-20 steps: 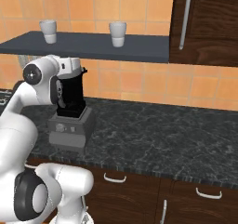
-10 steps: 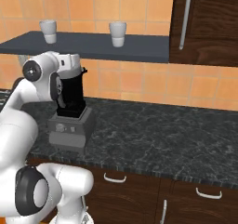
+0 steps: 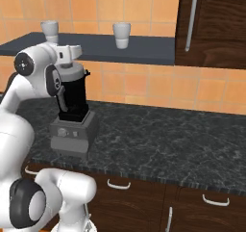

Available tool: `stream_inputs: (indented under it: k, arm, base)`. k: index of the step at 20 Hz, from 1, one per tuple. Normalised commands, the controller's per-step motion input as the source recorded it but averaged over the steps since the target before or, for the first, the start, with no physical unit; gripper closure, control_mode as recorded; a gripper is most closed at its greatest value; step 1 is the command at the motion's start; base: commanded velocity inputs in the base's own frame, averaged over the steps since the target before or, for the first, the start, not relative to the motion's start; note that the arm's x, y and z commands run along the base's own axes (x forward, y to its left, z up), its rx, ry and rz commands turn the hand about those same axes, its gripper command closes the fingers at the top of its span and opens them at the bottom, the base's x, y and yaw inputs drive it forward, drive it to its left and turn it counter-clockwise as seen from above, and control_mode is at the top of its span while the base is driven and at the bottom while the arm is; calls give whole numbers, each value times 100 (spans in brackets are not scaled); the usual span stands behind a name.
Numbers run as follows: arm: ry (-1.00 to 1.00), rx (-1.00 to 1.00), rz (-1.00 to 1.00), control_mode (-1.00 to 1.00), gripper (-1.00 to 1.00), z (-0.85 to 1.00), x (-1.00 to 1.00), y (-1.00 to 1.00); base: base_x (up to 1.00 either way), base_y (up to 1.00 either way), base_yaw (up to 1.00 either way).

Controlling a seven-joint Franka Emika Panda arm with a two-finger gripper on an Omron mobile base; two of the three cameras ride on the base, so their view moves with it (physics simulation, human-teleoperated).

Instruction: Close the lid blender by securely placing the lid on top.

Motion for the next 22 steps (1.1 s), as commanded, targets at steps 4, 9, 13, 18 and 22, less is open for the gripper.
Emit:
stream_inputs:
  k: [4,9,13,18,22]
  arm:
    - [3,8,-14,-100,-100,12,-91,-68]
    - [10,1,-10,-100,-100,0,-78,-85]
    - [9,0,-6,-100,-100,-21,-63,-92]
    - [9,0,-3,-100,-100,-53,-37,-70]
    - [1,0,0,-100,-100,-5,0,-11]
  base:
    - [0,0,0]
    - [0,0,0]
    - [0,0,0]
    - [0,0,0]
    - [0,0,0]
